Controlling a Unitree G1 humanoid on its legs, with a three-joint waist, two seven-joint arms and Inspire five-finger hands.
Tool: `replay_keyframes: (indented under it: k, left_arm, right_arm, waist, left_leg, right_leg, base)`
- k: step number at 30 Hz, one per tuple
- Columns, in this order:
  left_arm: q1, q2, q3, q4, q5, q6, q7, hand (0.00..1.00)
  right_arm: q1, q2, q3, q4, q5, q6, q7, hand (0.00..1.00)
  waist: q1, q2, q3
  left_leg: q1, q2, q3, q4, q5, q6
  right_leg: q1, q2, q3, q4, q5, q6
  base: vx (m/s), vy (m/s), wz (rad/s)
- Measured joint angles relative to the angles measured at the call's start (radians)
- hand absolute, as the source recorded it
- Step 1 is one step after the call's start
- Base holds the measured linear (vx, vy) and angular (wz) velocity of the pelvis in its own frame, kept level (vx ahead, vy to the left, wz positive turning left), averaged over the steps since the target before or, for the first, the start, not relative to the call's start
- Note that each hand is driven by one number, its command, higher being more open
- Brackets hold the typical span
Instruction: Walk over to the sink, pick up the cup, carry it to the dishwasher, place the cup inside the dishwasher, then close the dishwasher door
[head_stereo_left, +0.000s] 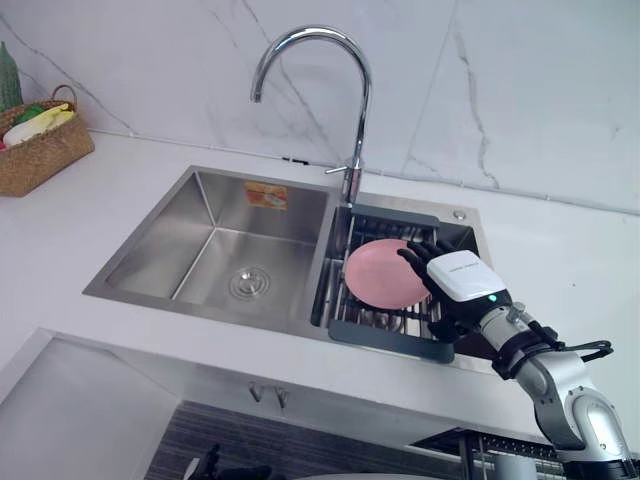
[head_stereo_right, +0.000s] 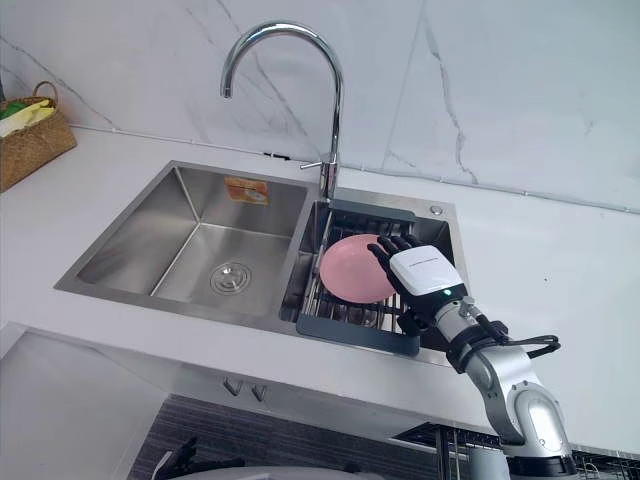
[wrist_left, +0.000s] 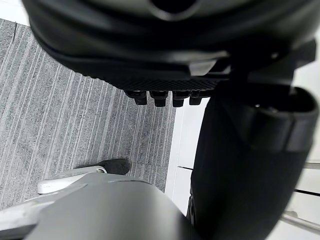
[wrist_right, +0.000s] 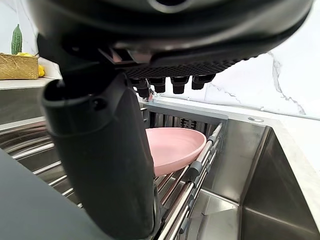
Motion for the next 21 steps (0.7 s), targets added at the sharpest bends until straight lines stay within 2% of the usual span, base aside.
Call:
replay_keyframes:
  k: [21]
  left_arm:
    - [-0.005,0.003,-0.019,-0.007,0.0,0.019,-0.016,1.0]
  right_arm:
    - [-0.028,0.0,0.051,0.094,-0.062,0.023,-0.064,1.0]
  waist:
    - [0.003,0.008,-0.003]
  left_leg:
    - [-0.007,-0.01,-0.022,-0.001,0.003,0.004]
  right_leg:
    - [0.002,-0.009,-0.024,0.0,-0.004,0.006]
  base:
    - [0.0,0.001,0.02]
